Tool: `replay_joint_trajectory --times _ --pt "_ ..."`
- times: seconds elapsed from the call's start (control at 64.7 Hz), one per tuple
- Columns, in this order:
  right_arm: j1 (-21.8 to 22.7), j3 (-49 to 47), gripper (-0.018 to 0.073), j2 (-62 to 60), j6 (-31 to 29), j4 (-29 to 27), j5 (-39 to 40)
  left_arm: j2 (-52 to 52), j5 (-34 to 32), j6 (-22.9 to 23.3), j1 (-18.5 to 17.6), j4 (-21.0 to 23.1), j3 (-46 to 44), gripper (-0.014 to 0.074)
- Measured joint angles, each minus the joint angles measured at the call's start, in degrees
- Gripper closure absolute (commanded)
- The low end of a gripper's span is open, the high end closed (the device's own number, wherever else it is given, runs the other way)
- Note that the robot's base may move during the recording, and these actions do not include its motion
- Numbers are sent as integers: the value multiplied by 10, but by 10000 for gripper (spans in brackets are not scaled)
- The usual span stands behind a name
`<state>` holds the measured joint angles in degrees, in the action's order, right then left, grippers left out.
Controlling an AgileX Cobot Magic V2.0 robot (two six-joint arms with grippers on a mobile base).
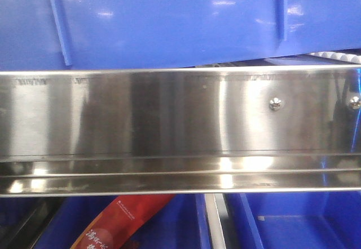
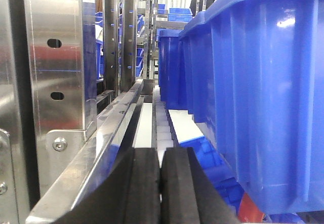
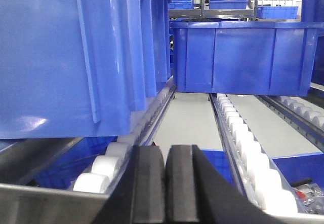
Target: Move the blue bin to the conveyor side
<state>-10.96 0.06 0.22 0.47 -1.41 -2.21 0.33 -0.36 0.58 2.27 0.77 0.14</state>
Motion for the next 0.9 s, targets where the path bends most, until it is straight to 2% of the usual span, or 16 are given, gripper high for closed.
replay_joint_trajectory --times 0.247,0.417,0.51,0.649,0.757,0.896 --pt "0 0 628 0 0 2 0 0 -18 0 0 0 0 623" --pt "0 -1 628 -1 1 -6 48 -1 -98 0 0 0 0 623" --pt "0 -28 628 -1 4 -17 31 -1 -103 0 0 0 -24 623" --pt "0 -128 628 -2 5 -22 -23 -2 -45 0 0 0 -101 623" --pt "0 -223 628 7 5 -23 -82 3 44 0 0 0 -182 623" --pt "0 -358 628 86 5 -23 -166 57 141 0 0 0 -285 623"
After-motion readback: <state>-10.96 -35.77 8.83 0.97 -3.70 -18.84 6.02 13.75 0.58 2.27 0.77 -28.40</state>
